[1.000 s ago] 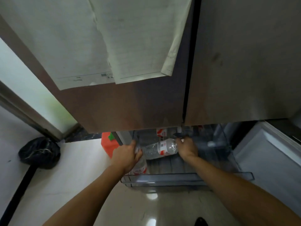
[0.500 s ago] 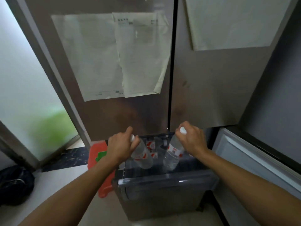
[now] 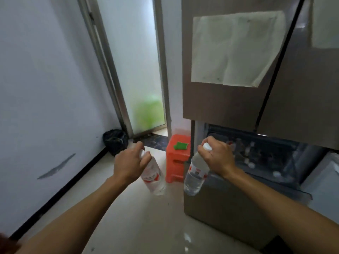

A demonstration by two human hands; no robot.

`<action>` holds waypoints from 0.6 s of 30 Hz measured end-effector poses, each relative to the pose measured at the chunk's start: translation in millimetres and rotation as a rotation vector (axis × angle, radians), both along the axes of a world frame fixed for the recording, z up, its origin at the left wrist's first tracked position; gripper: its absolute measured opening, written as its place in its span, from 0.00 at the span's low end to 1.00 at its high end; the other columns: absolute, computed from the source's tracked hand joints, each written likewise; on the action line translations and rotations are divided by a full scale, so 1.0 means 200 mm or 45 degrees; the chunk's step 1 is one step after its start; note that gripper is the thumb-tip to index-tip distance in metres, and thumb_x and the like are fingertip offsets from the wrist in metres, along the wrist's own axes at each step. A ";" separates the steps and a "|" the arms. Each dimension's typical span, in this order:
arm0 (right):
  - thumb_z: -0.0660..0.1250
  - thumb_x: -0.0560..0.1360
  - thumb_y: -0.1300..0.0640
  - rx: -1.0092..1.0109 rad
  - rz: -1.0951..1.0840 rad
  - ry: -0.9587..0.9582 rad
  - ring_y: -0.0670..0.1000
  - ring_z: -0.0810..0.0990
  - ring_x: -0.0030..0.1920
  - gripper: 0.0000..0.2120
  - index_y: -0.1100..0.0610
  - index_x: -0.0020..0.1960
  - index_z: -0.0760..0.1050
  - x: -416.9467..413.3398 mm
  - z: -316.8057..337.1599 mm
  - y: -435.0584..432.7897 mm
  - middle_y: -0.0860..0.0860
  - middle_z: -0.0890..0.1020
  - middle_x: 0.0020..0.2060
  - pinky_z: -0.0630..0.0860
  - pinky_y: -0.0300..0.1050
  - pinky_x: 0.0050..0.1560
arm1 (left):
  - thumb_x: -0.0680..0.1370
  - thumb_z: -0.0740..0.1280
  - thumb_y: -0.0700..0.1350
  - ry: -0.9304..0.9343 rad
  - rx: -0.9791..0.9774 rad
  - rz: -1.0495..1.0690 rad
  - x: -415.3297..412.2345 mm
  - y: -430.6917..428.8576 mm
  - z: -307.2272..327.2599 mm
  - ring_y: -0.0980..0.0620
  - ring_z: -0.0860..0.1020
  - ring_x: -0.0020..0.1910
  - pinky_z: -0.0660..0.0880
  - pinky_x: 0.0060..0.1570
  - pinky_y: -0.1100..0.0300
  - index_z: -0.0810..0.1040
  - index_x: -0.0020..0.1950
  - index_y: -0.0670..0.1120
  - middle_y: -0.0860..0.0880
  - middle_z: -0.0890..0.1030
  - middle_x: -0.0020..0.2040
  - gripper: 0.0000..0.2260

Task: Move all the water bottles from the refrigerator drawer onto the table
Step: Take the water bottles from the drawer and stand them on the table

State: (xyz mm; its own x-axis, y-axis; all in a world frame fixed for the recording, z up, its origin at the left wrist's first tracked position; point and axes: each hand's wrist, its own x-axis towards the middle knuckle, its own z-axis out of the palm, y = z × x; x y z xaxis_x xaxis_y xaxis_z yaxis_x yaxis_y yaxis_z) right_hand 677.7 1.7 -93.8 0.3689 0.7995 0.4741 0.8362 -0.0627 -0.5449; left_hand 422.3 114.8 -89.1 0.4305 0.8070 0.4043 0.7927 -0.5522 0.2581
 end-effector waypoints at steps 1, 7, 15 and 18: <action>0.57 0.72 0.41 -0.031 0.091 -0.015 0.52 0.77 0.33 0.15 0.52 0.41 0.71 -0.12 -0.04 0.03 0.49 0.78 0.34 0.74 0.46 0.31 | 0.77 0.58 0.59 0.023 -0.032 0.058 -0.14 -0.03 -0.03 0.43 0.78 0.35 0.76 0.34 0.53 0.71 0.47 0.49 0.44 0.81 0.37 0.14; 0.60 0.72 0.45 -0.159 0.551 -0.062 0.55 0.78 0.37 0.13 0.54 0.44 0.75 -0.94 -0.15 0.16 0.53 0.82 0.39 0.69 0.44 0.35 | 0.77 0.61 0.56 0.101 -0.099 0.422 -1.07 -0.31 -0.12 0.49 0.73 0.32 0.66 0.30 0.58 0.71 0.45 0.48 0.49 0.78 0.36 0.11; 0.63 0.76 0.46 -0.165 0.980 -0.138 0.49 0.76 0.36 0.09 0.52 0.45 0.73 -2.30 -0.20 0.25 0.50 0.80 0.40 0.75 0.41 0.37 | 0.76 0.58 0.59 0.153 -0.154 0.862 -2.37 -0.77 -0.19 0.48 0.78 0.35 0.76 0.37 0.54 0.71 0.44 0.53 0.50 0.80 0.37 0.12; 0.63 0.77 0.47 -0.198 1.117 -0.164 0.47 0.76 0.36 0.08 0.50 0.45 0.69 -2.85 -0.22 0.23 0.46 0.76 0.38 0.72 0.37 0.37 | 0.78 0.59 0.57 0.159 -0.194 0.964 -2.80 -0.93 -0.18 0.51 0.74 0.33 0.68 0.32 0.57 0.70 0.44 0.52 0.53 0.75 0.34 0.10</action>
